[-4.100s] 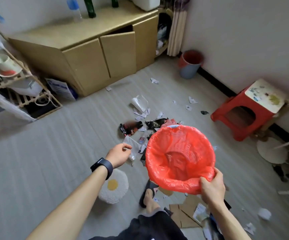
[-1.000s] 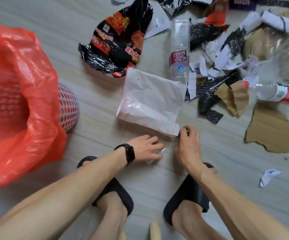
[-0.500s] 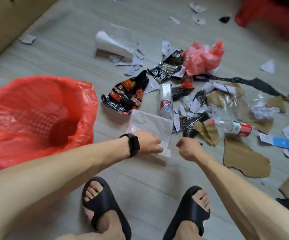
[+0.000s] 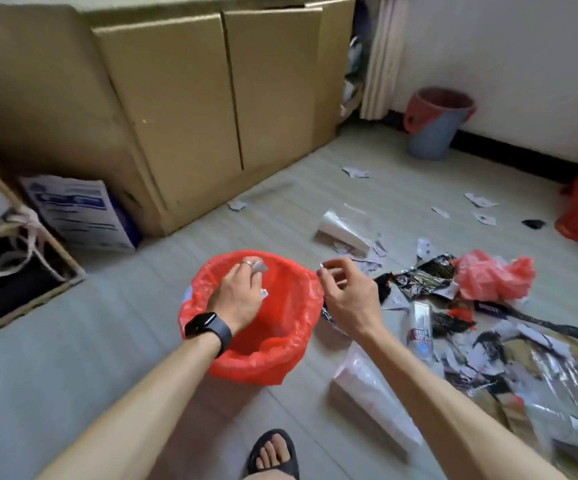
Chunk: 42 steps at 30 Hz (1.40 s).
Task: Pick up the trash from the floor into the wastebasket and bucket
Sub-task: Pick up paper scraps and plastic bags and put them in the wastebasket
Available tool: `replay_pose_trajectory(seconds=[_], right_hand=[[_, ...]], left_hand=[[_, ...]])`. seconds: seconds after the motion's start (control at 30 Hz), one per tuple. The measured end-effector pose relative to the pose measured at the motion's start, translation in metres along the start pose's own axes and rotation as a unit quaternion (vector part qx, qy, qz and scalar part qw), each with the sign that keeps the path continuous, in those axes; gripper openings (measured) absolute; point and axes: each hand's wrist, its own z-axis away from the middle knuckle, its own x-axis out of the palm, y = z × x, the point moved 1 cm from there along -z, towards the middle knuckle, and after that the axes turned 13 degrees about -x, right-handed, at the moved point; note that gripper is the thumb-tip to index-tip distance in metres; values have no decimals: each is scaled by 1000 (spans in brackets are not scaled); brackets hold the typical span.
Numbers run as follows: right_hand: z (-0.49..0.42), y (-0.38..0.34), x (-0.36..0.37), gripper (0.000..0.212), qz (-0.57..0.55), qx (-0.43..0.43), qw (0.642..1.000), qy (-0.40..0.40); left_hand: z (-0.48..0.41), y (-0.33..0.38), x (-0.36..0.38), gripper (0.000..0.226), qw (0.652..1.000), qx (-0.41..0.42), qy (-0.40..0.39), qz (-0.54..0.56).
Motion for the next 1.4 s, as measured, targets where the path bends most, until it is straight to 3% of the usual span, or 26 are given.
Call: replay_pose_trajectory(seconds=[0.07, 0.17, 0.23, 0.33, 0.4, 0.57, 0.7, 0.77, 0.83, 0.9, 0.93, 1.0, 1.1, 1.17, 1.4], right_hand=[[8, -7, 30, 7, -4, -22, 999, -41], [25, 5, 62, 38, 109, -38, 988, -104], [42, 20, 76, 67, 199, 25, 968, -150], [65, 40, 88, 92, 113, 112, 969, -189], [72, 47, 91, 88, 50, 138, 972, -182], [53, 58, 76, 72, 31, 197, 972, -126], [40, 64, 48, 63, 45, 210, 949, -230], [33, 59, 26, 59, 126, 160, 918, -340], [23, 50, -3, 56, 296, 56, 830, -469], [16, 43, -36, 44, 413, -28, 752, -513], [15, 40, -54, 40, 439, -47, 737, -511], [14, 34, -84, 36, 444, -58, 749, -488], [19, 43, -127, 38, 411, -34, 810, -417], [31, 69, -150, 39, 405, 0, 832, -379], [118, 207, -206, 49, 362, 187, 864, -295]], left_hand=[[6, -29, -7, 38, 998, -45, -46, 5], [22, -62, -2, 68, 987, -83, -65, -123], [33, -86, 4, 74, 970, -87, -29, -224], [41, -116, 17, 71, 958, -101, -30, -267], [42, -121, 24, 70, 953, -117, -34, -277], [38, -100, 35, 73, 950, -101, -53, -292], [50, -78, 40, 65, 931, -120, -84, -334], [53, -57, 34, 55, 913, -116, -121, -373], [48, -32, 27, 44, 896, -77, -178, -399], [45, 0, 23, 44, 884, -9, -282, -372], [45, 20, 23, 44, 871, 24, -331, -362], [48, 59, 29, 40, 852, 90, -368, -361], [51, 114, 56, 33, 852, 173, -329, -368], [51, 136, 82, 30, 850, 210, -304, -374], [72, 144, 208, 42, 829, 212, -350, -381]])
